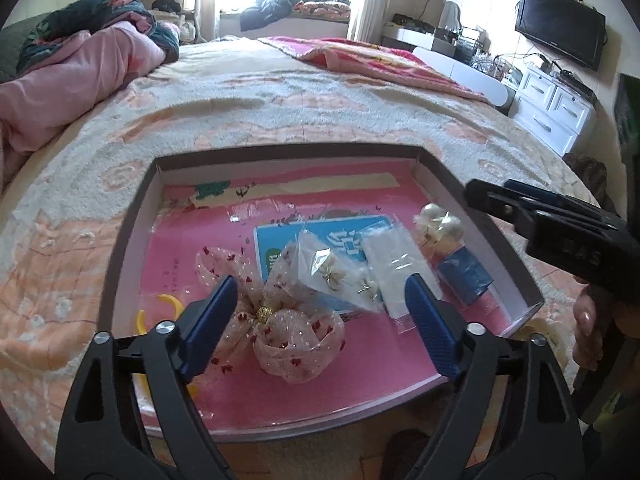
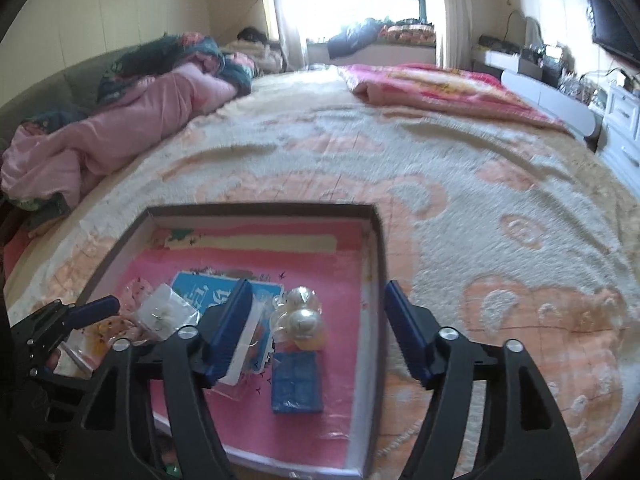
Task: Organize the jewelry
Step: 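Withdraw both tools from the box toward the claw clips on the bed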
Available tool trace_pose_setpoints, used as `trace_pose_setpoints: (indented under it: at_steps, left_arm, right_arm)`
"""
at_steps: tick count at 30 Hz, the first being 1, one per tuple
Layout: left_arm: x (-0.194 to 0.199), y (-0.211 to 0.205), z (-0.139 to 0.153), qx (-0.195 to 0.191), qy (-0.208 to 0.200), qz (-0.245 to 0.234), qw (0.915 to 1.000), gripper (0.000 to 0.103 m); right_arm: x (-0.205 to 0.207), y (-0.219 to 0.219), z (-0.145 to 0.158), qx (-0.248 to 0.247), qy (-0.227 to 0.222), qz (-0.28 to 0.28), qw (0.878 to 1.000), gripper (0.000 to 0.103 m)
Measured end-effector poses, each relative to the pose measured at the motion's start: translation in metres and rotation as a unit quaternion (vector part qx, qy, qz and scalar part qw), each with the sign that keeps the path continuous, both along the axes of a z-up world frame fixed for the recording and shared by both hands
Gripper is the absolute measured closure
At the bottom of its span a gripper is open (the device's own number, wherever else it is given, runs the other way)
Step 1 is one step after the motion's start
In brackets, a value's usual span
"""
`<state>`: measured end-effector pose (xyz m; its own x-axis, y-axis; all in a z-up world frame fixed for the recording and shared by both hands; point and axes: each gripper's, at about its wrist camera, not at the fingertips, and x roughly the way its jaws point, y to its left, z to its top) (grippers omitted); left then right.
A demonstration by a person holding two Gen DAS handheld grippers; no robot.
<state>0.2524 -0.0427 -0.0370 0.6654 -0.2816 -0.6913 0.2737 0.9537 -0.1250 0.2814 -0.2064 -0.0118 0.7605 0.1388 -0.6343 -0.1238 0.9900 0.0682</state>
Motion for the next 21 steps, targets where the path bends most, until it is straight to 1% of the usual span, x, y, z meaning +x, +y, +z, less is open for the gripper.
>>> trace_pose_setpoints:
  at_steps: [3, 4, 5, 12, 15, 21]
  left_arm:
    - [-0.008, 0.003, 0.013, -0.005, -0.017, 0.005, 0.9998, 0.015]
    - [-0.010, 0.004, 0.016, -0.010, -0.021, 0.006, 0.9997, 0.012]
    - [-0.013, 0.005, 0.020, -0.015, -0.026, 0.007, 0.9995, 0.012]
    - [-0.038, 0.010, 0.045, -0.030, -0.060, 0.013, 0.9977, 0.011]
    - [-0.050, 0.011, 0.052, -0.032, -0.072, 0.015, 0.9968, 0.011]
    - [-0.071, 0.015, 0.062, -0.031, -0.091, 0.016, 0.9953, 0.011]
  right_arm:
    - [-0.015, -0.004, 0.010, -0.008, -0.021, -0.004, 1.000, 0.030]
    - [-0.023, -0.007, 0.015, -0.010, -0.030, -0.007, 0.999, 0.026]
    - [-0.027, -0.009, 0.017, -0.009, -0.036, -0.009, 0.999, 0.024]
    - [-0.067, -0.024, 0.038, 0.001, -0.073, -0.018, 0.997, 0.021]
    - [-0.080, -0.026, 0.044, 0.008, -0.082, -0.017, 0.996, 0.021]
    - [-0.104, -0.026, 0.050, 0.006, -0.092, -0.012, 0.996, 0.021]
